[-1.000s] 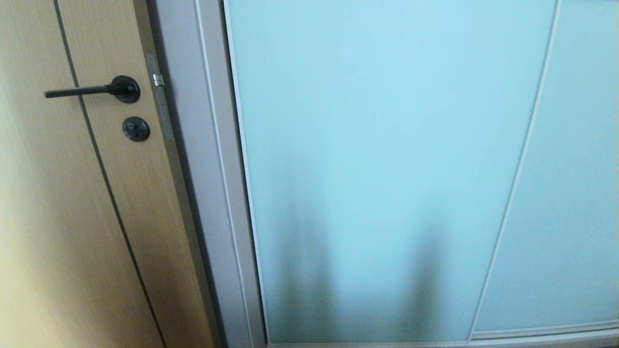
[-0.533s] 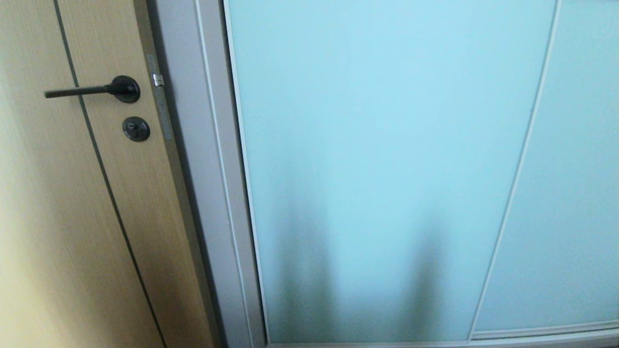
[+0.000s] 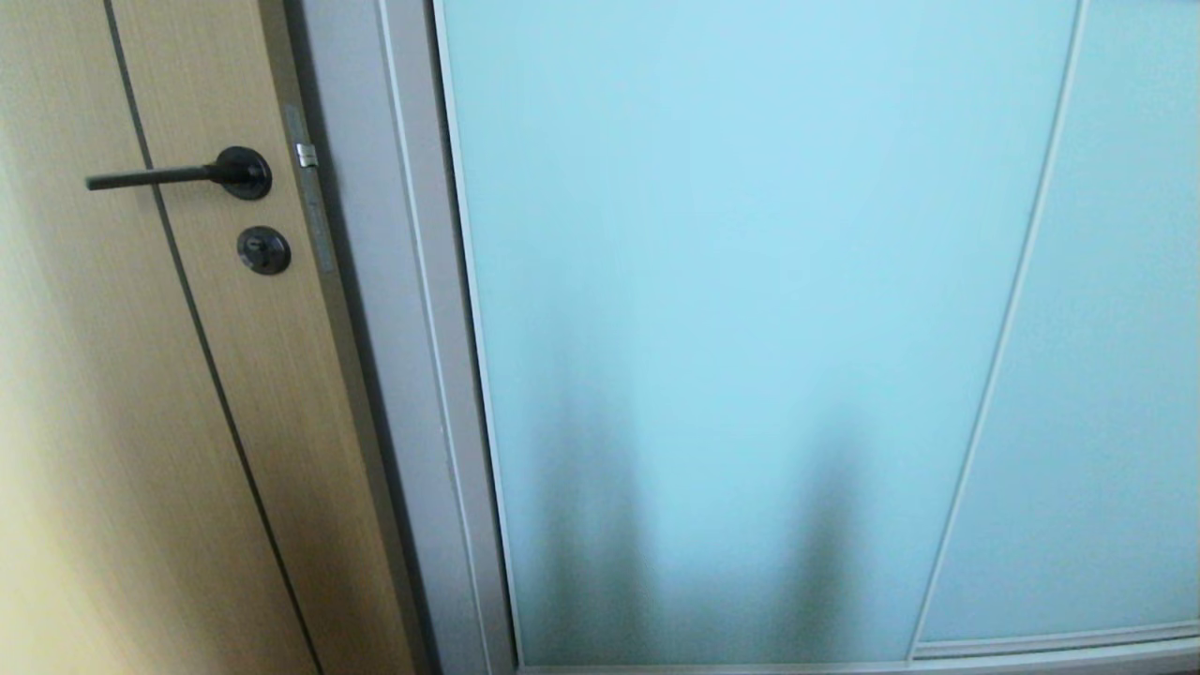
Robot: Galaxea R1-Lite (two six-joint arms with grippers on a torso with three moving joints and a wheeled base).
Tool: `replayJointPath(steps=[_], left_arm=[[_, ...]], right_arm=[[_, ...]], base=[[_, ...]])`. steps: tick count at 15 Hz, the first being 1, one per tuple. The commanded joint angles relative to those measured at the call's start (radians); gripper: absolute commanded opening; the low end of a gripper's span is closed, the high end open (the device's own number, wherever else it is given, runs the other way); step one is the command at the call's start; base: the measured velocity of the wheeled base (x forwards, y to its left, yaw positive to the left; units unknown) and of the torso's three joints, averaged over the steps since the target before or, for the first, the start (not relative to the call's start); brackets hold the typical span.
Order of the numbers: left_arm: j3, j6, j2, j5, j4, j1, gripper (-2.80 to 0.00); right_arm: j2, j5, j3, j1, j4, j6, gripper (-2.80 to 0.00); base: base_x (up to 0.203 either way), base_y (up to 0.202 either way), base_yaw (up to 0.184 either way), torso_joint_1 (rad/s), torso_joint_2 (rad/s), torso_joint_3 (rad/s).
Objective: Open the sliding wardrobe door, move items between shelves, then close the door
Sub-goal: Open the door
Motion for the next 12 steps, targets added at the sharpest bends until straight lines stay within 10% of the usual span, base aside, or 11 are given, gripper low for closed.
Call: replayJointPath(steps=[1, 12], left_arm=[[0.002, 0.000, 0.000, 0.001, 0.000, 0.000, -2.80], [0.002, 0.004, 0.000, 0.000, 0.001, 0.000, -2.80]], right_arm=[[0.002, 0.000, 0.002, 0.000, -0.001, 0.001, -2.80], [0.002, 0.000, 0.002, 0.000, -0.001, 0.001, -2.80]], base=[[0.000, 0.000, 0.000, 0.000, 0.00, 0.000], [0.000, 0.000, 0.000, 0.000, 0.00, 0.000]])
